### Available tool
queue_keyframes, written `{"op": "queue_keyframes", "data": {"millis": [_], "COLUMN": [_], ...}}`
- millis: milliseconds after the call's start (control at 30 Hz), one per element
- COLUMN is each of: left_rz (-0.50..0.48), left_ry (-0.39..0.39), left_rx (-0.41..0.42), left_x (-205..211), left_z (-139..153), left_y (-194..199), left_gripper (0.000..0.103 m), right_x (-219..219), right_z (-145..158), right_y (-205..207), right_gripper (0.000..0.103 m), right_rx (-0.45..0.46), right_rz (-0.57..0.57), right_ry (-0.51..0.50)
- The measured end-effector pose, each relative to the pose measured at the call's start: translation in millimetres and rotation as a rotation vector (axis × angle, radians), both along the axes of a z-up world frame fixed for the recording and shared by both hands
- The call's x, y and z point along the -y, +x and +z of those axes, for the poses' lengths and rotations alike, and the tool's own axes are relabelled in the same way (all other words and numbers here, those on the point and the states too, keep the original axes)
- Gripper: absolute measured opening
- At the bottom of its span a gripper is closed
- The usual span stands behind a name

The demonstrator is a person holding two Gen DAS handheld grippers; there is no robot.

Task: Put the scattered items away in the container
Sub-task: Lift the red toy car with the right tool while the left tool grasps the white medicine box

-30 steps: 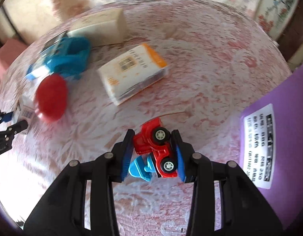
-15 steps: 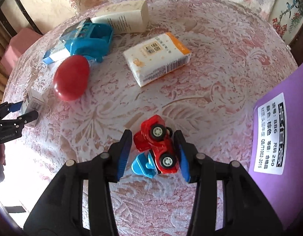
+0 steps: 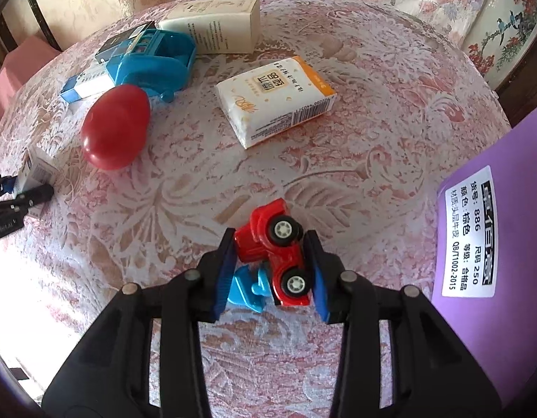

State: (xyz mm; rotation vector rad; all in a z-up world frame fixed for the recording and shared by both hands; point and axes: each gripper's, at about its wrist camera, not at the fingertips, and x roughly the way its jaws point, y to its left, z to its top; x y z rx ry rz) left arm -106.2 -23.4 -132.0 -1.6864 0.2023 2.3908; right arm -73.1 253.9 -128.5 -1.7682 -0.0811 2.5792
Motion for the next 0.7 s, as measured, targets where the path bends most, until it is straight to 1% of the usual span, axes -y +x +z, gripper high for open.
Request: {"op": "queue_keyframes", "data": {"millis": [133, 300, 600, 700], "left_rz": [0.006, 0.013, 0.019, 0.018], "left_ry": [0.013, 0.005, -0.020, -0.028], "left_rx": [-0.004, -0.004, -0.003, -0.011], "left_x": [4.4, 1.4, -4.0, -3.8], "left_z": [3.8, 5.6, 11.7, 15.1], "left_y": [-0.8, -2.0, 3.5, 3.6], "left_gripper": [0.043, 0.042, 0.041, 0.041], "right_x": [5.5, 13.2, 17.7, 20.4], "right_z": [0.8, 6.1, 7.0, 11.9], "right_y": [6.8, 16.2, 20.5, 24.7], "right_gripper": [0.041, 0.041, 0.041, 0.041], "right_rx": [-0.008, -0.007, 0.002, -0.008], "right_rz": [0.009, 0.023, 0.027, 0.026], "right_ry": [0.016, 0.026, 0.035, 0.028]}}
